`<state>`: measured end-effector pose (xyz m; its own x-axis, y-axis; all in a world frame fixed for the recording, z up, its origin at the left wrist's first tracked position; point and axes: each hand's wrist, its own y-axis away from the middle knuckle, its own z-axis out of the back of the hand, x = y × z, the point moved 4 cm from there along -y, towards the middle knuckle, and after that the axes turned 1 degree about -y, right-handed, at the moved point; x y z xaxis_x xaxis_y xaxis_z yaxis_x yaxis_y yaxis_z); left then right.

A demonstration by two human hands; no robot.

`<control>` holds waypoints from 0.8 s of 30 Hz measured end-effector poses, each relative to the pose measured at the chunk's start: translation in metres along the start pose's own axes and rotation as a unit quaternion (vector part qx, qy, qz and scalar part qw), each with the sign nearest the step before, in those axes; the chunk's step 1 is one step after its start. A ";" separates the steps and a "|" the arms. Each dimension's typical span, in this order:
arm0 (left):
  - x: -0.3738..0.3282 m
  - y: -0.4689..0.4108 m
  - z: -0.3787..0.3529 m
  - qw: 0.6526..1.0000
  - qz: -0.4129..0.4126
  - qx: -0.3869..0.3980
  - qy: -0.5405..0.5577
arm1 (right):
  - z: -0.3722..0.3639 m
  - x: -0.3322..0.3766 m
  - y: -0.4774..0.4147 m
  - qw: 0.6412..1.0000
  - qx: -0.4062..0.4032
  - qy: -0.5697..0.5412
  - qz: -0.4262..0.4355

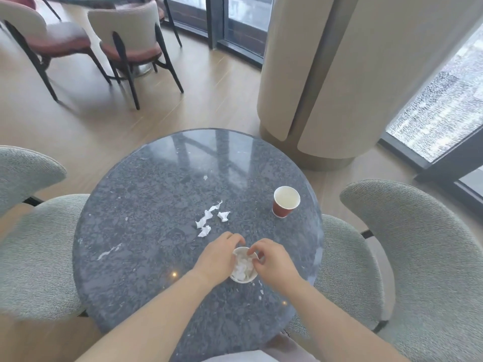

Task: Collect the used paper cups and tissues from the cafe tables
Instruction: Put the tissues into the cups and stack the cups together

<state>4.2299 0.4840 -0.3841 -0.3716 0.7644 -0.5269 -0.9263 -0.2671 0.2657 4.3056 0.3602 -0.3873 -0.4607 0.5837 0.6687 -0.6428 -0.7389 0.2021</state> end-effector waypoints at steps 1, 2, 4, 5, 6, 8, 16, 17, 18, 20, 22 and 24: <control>0.000 -0.002 0.001 1.000 0.001 -0.009 0.007 | 0.002 0.001 -0.004 1.000 0.001 0.003 0.003; 0.001 -0.004 0.003 1.000 0.003 -0.018 0.013 | 0.004 0.003 -0.010 1.000 0.000 0.003 0.007; 0.004 -0.010 0.008 0.999 0.010 -0.038 0.027 | 0.010 0.007 -0.022 1.000 -0.005 0.006 0.019; 0.007 -0.014 0.011 0.998 0.014 -0.048 0.035 | 0.012 0.008 -0.029 1.000 -0.006 0.011 0.024; 0.009 -0.017 0.015 0.997 0.017 -0.057 0.042 | 0.014 0.009 -0.036 1.000 -0.005 0.015 0.027; 0.014 -0.023 0.022 0.996 0.025 -0.069 0.049 | 0.018 0.010 -0.049 0.999 -0.004 0.019 0.028; 0.043 -0.051 0.048 0.997 0.047 -0.067 0.001 | 0.028 0.012 -0.088 0.999 0.000 0.010 0.034; 0.046 -0.055 0.050 0.996 0.051 -0.068 -0.003 | 0.029 0.013 -0.093 0.999 0.000 0.007 0.038; 0.050 -0.058 0.052 0.996 0.057 -0.070 -0.006 | 0.031 0.014 -0.098 0.999 0.001 0.007 0.043; 0.058 -0.063 0.055 0.994 0.078 -0.072 -0.013 | 0.031 0.017 -0.109 0.999 0.008 0.010 0.048; 0.068 -0.066 0.055 0.993 0.097 -0.059 -0.030 | 0.029 0.019 -0.121 0.998 0.023 0.020 0.054; 0.077 -0.068 0.052 0.992 0.113 -0.026 -0.052 | 0.025 0.022 -0.133 0.996 0.047 0.038 0.060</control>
<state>4.2673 0.5915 -0.4008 -0.5638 0.7374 -0.3721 -0.8233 -0.4661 0.3238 4.3959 0.4632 -0.3817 -0.5787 0.5106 0.6360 -0.5212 -0.8313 0.1931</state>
